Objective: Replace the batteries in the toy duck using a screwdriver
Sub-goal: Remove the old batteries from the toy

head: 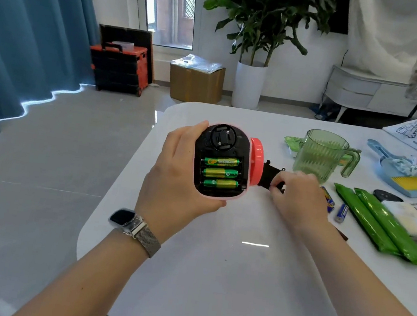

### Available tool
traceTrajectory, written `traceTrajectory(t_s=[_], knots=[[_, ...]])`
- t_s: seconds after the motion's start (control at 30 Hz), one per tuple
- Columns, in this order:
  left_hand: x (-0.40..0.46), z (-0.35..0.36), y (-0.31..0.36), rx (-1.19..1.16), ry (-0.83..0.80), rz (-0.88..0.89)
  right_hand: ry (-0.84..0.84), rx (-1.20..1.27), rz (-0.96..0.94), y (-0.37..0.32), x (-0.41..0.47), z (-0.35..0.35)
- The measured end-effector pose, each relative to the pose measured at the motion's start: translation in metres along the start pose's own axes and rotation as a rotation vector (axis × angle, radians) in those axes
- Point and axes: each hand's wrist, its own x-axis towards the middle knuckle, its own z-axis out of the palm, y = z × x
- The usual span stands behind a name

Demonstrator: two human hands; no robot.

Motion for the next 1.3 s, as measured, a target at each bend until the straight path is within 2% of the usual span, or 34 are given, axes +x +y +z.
traceTrajectory(t_s=[0.07, 0.23, 0.3, 0.4, 0.47, 0.57, 0.63, 0.73, 0.9, 1.0, 1.1, 1.17, 1.23, 1.3], knots=[[0.001, 0.000, -0.002, -0.001, -0.004, 0.008, -0.056, -0.106, 0.033, 0.002, 0.001, 0.005], [0.003, -0.002, -0.003, 0.000, -0.011, 0.000, -0.164, -0.155, 0.047, 0.003, 0.001, 0.005], [0.004, -0.001, -0.002, -0.007, -0.014, -0.004, -0.126, -0.146, 0.004, 0.005, 0.002, 0.004], [0.004, -0.002, -0.001, -0.017, -0.007, -0.005, 0.090, 0.078, -0.068, 0.001, 0.000, -0.003], [0.004, -0.003, 0.000, -0.031, 0.004, -0.011, 0.160, 0.323, -0.065, -0.013, -0.006, -0.016], [0.004, -0.007, 0.002, -0.081, 0.011, -0.031, 0.095, 0.782, -0.017, -0.042, -0.023, -0.038], [0.003, -0.008, 0.005, -0.110, 0.015, -0.041, 0.031, 0.990, -0.032, -0.057, -0.035, -0.047], [0.001, -0.011, 0.009, -0.140, 0.025, -0.071, 0.004, 1.121, -0.083, -0.071, -0.048, -0.055], [0.001, -0.012, 0.011, -0.229, 0.045, -0.158, 0.024, 1.168, -0.146, -0.079, -0.057, -0.060], [-0.001, -0.010, 0.014, -0.281, 0.044, -0.209, 0.044, 1.234, -0.115, -0.086, -0.060, -0.058], [-0.002, -0.012, 0.016, -0.474, -0.027, -0.330, -0.076, 1.455, -0.018, -0.095, -0.061, -0.058], [-0.001, -0.018, 0.020, -0.773, -0.134, -0.498, -0.132, 1.551, 0.021, -0.097, -0.060, -0.058], [0.001, -0.024, 0.024, -1.034, -0.269, -0.672, -0.133, 1.539, 0.009, -0.096, -0.058, -0.058], [0.001, -0.027, 0.026, -1.140, -0.391, -0.771, -0.115, 1.453, -0.048, -0.092, -0.057, -0.057]])
